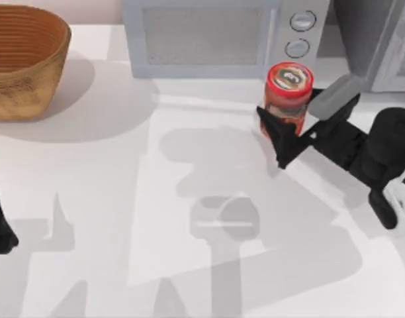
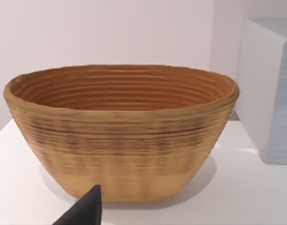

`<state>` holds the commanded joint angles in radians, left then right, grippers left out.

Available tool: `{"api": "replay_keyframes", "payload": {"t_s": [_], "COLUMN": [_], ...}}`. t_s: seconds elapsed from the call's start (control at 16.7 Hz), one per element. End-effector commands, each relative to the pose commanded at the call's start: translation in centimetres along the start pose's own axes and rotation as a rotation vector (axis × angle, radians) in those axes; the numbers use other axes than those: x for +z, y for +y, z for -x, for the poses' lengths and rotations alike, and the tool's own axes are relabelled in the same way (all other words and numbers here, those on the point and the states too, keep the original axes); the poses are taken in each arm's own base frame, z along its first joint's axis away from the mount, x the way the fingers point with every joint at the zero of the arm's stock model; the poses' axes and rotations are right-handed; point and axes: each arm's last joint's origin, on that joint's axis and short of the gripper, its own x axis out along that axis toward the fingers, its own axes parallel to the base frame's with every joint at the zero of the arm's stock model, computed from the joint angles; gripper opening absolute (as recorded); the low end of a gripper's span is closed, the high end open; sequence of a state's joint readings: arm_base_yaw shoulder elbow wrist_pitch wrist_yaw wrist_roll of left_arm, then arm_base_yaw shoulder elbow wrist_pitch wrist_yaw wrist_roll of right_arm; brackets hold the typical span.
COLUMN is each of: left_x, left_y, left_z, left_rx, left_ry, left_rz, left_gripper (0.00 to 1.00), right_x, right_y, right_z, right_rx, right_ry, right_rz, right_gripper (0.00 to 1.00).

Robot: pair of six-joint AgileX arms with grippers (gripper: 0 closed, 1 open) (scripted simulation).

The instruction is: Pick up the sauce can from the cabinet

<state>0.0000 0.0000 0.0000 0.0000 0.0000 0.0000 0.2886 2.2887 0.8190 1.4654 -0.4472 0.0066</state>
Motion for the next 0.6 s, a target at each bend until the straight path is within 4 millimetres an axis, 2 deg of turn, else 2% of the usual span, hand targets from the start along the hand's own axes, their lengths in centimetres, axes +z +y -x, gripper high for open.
{"api": "replay_keyframes", "payload": {"t_s": [0.6], "left_x": [0.00], "left_y": [0.00], "left_z": [0.00], "left_rx": [0.000], "left_ry": [0.000], "left_rz": [0.000], "left_gripper": [1.00], "right_x": [0.00], "right_y": [0.00], "right_z": [0.00], "right_rx": [0.000], "right_ry": [0.000], "right_rz": [0.000], "right_gripper": [0.90]}}
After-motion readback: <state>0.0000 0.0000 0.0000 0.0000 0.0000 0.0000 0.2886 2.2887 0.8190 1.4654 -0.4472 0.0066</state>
